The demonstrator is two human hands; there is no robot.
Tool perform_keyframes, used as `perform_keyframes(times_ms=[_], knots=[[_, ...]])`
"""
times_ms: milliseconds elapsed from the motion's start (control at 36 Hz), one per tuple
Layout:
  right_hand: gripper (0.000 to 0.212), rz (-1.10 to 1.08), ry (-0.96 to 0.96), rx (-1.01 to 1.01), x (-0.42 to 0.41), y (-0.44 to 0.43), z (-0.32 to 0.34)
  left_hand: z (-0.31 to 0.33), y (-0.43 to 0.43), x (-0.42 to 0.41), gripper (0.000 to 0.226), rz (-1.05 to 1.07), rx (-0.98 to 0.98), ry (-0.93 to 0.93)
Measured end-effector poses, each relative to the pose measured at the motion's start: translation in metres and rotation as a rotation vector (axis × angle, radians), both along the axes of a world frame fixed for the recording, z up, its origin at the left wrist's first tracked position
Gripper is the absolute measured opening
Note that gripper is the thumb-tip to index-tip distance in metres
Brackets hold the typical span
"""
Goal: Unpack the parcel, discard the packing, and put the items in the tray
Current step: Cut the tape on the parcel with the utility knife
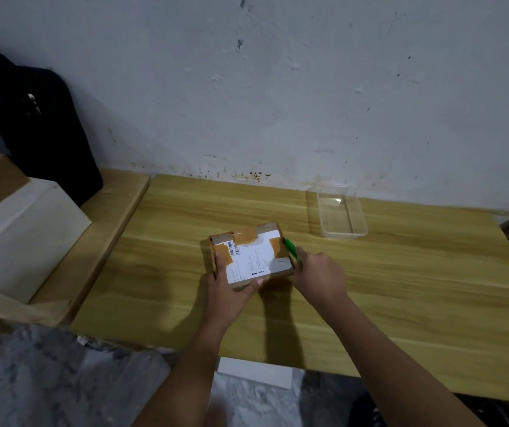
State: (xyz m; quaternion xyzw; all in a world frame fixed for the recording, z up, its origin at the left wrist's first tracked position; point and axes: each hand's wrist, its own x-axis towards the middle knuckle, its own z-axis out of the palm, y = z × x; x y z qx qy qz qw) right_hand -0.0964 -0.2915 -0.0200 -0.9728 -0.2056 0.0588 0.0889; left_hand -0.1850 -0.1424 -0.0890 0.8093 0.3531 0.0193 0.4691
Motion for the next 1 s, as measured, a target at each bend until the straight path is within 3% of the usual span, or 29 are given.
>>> perform_keyframes(times_ms=[389,583,750,833,1000], knots=[[0.037,0.046,0.002,-0.018,-0.025,-0.026,-0.013,0.005,-0.004,-0.001,0.108,-0.013,0.031,0.016],[0.036,-0.002,0.001,0.078,-0.029,-0.034,-0.020,0.008,-0.003,-0.001,0.109,-0.028,0.032,0.034],[0.038,-0.073,-0.031,0.254,-0.037,-0.055,-0.015,0.008,0.001,-0.001,0.110,-0.028,0.005,0.004],[0.038,-0.155,-0.019,0.390,-0.032,-0.062,-0.018,0.009,-0.003,-0.005,0.100,0.047,0.001,-0.050],[0.040,-0.315,0.234,0.781,-0.018,-0.054,-0.027,0.011,-0.038,-0.014,0.077,0.341,0.024,-0.197]])
